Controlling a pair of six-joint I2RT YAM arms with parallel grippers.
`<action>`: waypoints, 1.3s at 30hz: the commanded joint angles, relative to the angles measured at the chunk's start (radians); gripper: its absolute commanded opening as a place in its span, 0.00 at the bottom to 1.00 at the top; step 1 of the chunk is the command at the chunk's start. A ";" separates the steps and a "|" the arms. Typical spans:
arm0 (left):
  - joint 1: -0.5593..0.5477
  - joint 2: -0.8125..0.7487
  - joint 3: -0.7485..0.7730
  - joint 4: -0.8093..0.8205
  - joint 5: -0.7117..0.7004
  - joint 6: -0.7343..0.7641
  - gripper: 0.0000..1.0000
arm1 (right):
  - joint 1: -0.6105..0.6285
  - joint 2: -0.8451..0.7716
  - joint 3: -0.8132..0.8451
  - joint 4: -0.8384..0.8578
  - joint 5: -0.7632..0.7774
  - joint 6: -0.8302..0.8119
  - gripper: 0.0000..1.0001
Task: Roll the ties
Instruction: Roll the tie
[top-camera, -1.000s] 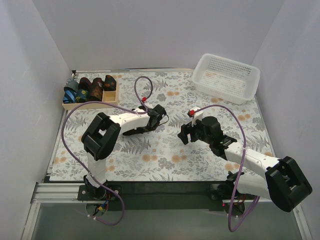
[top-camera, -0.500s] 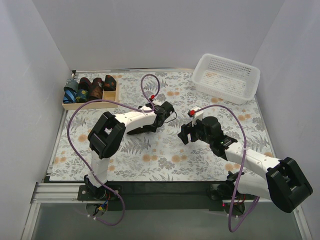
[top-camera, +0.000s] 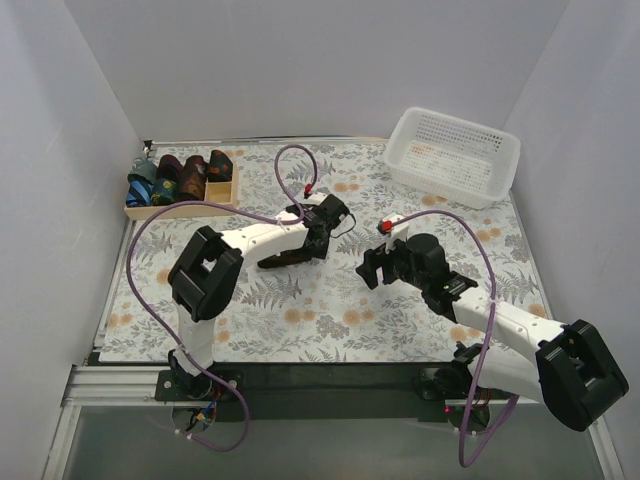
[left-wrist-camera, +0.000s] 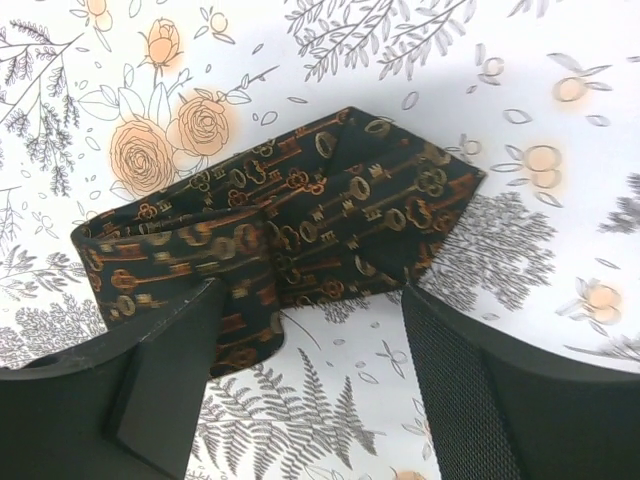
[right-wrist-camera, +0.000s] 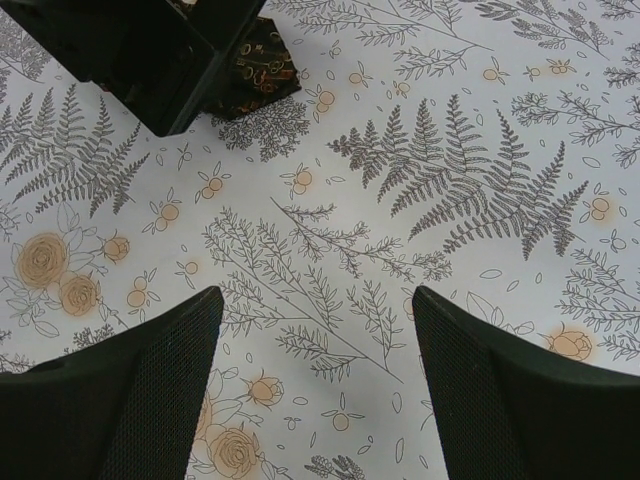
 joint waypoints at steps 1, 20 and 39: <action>0.006 -0.121 -0.012 0.054 0.047 -0.013 0.67 | -0.002 -0.023 -0.004 0.047 -0.038 -0.027 0.70; 0.436 -0.604 -0.457 0.332 0.495 0.030 0.88 | 0.055 0.317 0.319 -0.083 -0.382 -0.227 0.76; 0.490 -0.632 -0.551 0.433 0.506 0.076 0.84 | 0.107 0.839 0.738 -0.082 -0.428 -0.152 0.43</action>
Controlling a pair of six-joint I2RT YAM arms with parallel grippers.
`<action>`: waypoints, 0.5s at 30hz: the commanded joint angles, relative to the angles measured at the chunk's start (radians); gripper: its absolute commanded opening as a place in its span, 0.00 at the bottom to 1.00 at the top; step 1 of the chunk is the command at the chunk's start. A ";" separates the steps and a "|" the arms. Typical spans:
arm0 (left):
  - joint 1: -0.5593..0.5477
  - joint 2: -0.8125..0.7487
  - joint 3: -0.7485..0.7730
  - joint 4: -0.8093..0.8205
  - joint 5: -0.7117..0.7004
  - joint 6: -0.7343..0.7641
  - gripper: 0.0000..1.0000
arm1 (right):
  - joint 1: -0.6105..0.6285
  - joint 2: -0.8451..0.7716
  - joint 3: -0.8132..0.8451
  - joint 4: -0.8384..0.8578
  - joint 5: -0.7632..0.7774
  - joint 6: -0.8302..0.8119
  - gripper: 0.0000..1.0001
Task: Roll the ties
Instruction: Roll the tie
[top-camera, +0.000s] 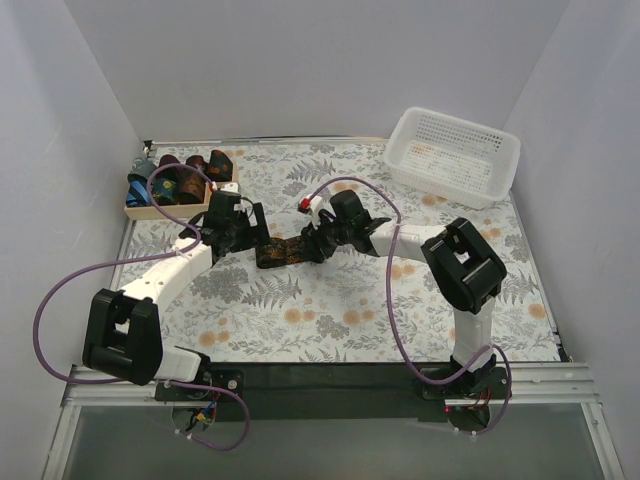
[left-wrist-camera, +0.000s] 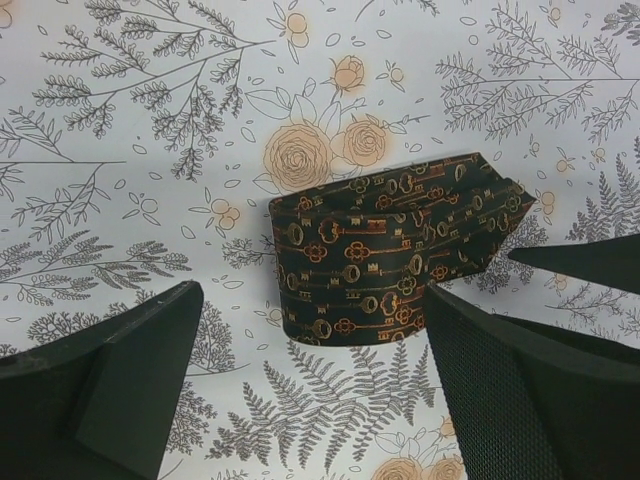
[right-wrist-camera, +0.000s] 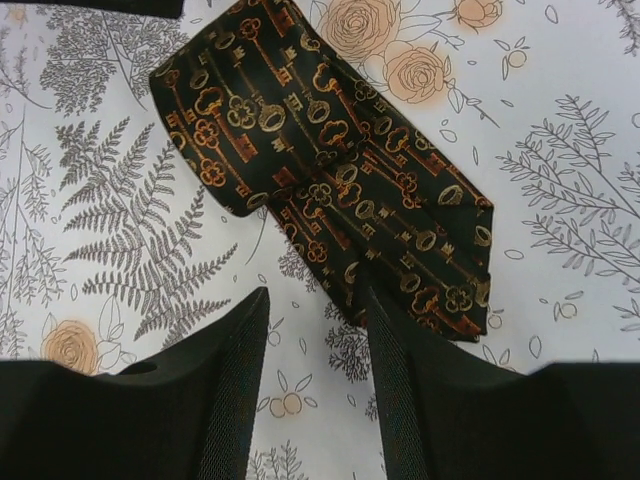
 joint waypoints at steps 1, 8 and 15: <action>0.015 -0.040 0.000 0.027 -0.010 0.030 0.84 | 0.015 0.051 0.072 0.012 -0.024 0.038 0.43; 0.016 -0.067 -0.006 0.026 -0.055 0.057 0.84 | 0.026 0.125 0.070 0.032 0.005 0.056 0.41; 0.018 -0.130 -0.006 0.017 -0.102 0.088 0.84 | 0.029 0.082 -0.058 0.046 0.034 0.065 0.34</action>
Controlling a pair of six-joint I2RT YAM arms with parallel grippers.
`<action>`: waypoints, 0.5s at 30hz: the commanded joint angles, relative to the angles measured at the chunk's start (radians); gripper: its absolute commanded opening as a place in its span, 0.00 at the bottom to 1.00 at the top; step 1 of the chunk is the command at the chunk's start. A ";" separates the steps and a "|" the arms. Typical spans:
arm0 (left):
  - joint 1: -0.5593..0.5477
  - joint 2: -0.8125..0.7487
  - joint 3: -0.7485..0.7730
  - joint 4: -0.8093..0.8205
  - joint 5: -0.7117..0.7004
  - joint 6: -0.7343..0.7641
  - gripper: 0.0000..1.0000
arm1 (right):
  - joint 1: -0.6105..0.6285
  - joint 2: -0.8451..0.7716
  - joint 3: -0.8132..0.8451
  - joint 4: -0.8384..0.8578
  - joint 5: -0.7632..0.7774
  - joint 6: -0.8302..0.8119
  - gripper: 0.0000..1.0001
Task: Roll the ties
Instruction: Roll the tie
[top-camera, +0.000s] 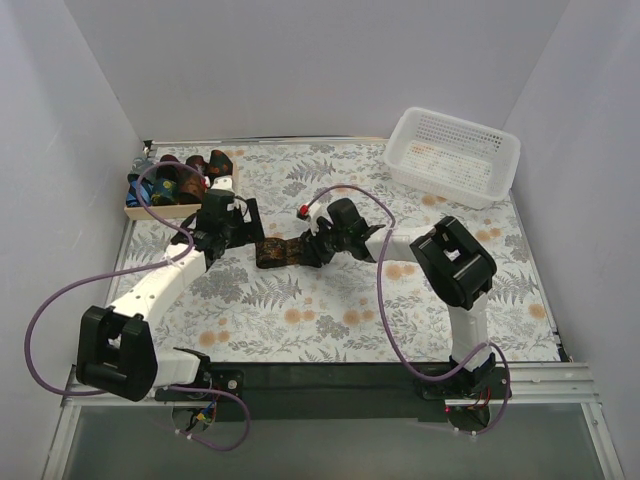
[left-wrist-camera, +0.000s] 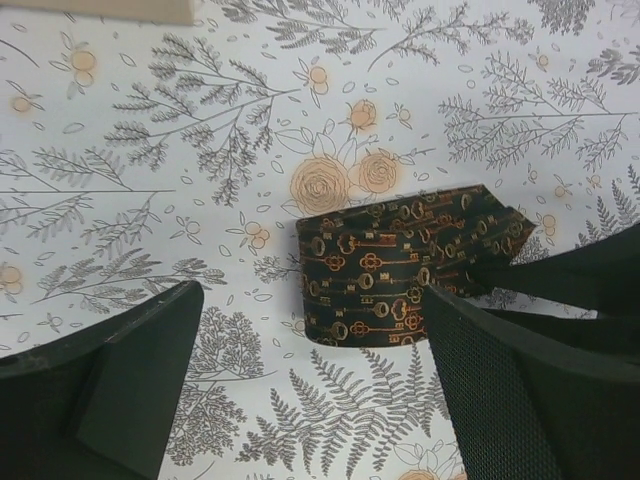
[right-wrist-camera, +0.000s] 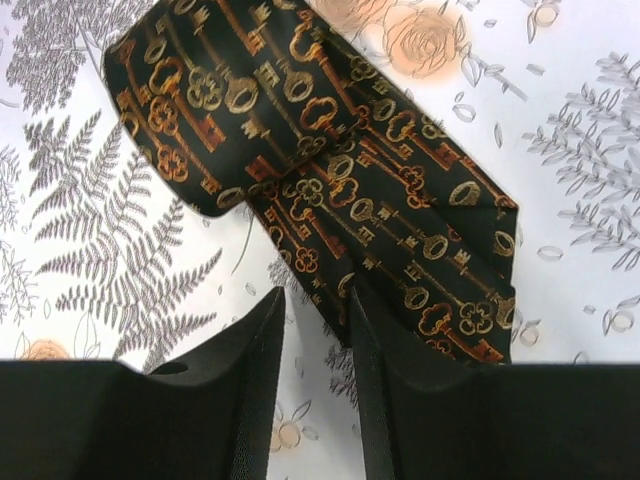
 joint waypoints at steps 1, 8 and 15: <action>0.005 -0.072 -0.007 0.005 -0.072 0.038 0.84 | 0.009 -0.039 -0.101 -0.016 0.037 0.010 0.34; 0.007 -0.119 -0.021 0.001 -0.127 0.061 0.84 | 0.008 -0.202 -0.319 -0.023 0.085 0.017 0.33; 0.010 -0.138 -0.022 -0.004 -0.130 0.052 0.85 | 0.008 -0.363 -0.436 -0.104 0.140 -0.009 0.33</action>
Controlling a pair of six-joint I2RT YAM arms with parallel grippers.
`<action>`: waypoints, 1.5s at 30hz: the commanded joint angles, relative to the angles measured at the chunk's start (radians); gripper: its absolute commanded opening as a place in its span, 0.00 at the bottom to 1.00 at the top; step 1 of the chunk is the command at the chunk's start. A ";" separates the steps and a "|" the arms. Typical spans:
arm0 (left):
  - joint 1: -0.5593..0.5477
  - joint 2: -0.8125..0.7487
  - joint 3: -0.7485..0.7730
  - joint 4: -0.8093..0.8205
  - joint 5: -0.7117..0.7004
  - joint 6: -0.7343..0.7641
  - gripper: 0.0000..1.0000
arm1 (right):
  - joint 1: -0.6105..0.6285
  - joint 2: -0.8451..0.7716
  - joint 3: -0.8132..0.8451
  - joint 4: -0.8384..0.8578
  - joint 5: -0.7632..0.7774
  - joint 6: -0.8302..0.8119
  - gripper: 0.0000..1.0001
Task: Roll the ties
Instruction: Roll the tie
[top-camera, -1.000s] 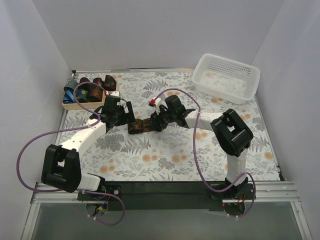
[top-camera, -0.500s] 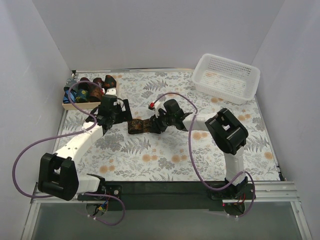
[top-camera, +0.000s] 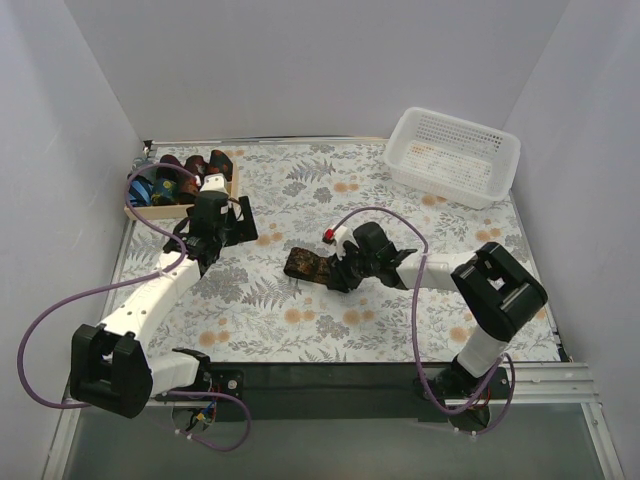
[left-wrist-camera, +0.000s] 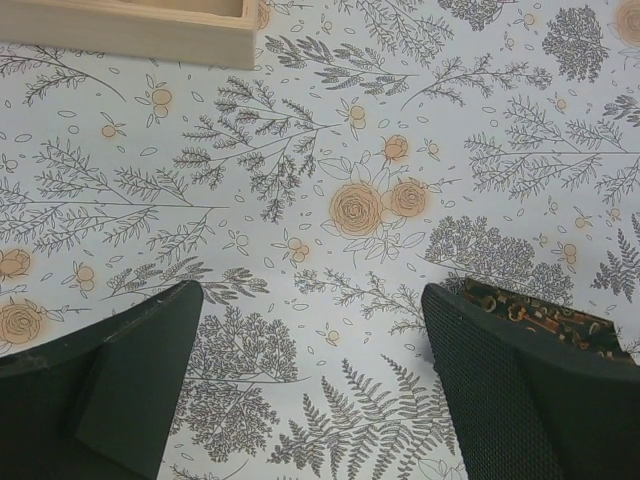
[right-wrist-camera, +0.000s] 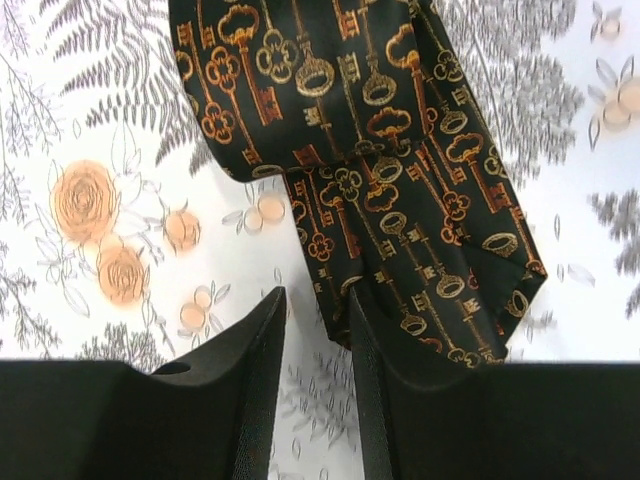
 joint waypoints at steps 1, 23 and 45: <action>0.007 -0.040 -0.006 0.001 -0.029 0.005 0.85 | 0.004 -0.069 -0.042 -0.147 0.061 -0.027 0.34; 0.058 -0.051 -0.036 0.060 -0.021 -0.018 0.86 | 0.095 -0.003 0.425 -0.435 0.152 -0.330 0.98; 0.063 -0.055 -0.039 0.067 0.006 -0.012 0.86 | 0.152 0.241 0.571 -0.492 0.222 -0.304 0.97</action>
